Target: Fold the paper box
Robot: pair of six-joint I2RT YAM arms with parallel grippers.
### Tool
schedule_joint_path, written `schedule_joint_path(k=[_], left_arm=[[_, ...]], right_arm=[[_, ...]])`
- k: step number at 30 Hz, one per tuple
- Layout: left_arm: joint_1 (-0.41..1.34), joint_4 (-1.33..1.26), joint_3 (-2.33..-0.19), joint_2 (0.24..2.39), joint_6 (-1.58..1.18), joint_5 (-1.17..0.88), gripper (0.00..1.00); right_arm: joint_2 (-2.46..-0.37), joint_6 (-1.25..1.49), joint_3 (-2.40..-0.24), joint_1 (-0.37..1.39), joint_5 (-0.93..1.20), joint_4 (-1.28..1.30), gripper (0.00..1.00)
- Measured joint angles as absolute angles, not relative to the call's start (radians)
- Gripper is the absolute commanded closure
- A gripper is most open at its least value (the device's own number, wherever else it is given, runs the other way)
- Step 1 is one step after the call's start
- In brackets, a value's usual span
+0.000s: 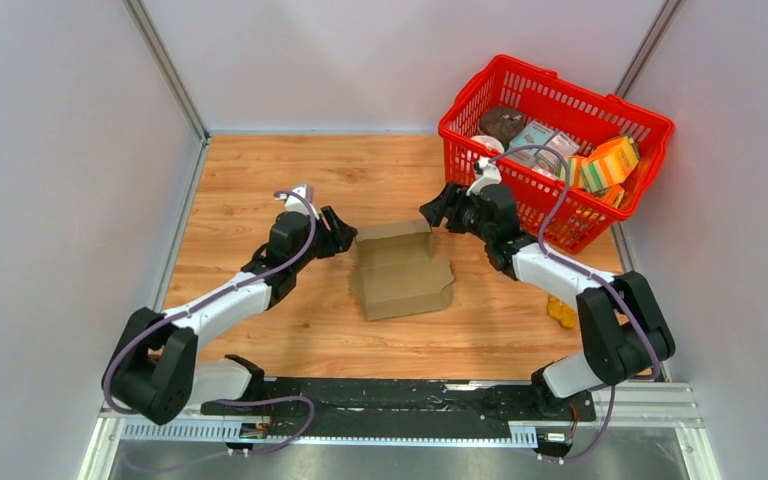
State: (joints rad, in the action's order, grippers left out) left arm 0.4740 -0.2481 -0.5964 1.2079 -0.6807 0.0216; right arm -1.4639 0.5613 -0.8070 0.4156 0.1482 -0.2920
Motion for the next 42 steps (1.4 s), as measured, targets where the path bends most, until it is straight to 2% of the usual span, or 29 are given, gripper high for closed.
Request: schedule_joint_path(k=[8,12,18,22,28,32,42], left_arm=[[0.463,-0.429,-0.561,1.337,-0.712,-0.094,0.37],[0.463,-0.464,-0.554,1.337,-0.712,-0.093,0.45],[0.462,-0.462,-0.554,1.344,-0.701,-0.078,0.55],[0.462,-0.462,-0.554,1.38,-0.686,-0.076,0.56],[0.462,-0.477,-0.554,1.402,-0.675,-0.078,0.51],[0.462,-0.481,-0.551,1.407,-0.668,-0.086,0.57],[0.463,-0.512,-0.535,1.406,-0.668,-0.081,0.73]], right_arm=[[-1.57,0.553,-0.801,0.397,0.22,-0.343,0.44],[-1.571,0.551,-0.793,0.396,0.224,-0.341,0.5],[-1.571,0.549,-0.791,0.396,0.227,-0.339,0.53],[-1.571,0.55,-0.789,0.396,0.227,-0.336,0.58],[-1.575,0.563,-0.789,0.396,0.229,-0.302,0.66],[-1.575,0.588,-0.782,0.396,0.221,-0.294,0.69],[-1.584,0.619,-0.784,0.398,0.212,-0.289,0.85]])
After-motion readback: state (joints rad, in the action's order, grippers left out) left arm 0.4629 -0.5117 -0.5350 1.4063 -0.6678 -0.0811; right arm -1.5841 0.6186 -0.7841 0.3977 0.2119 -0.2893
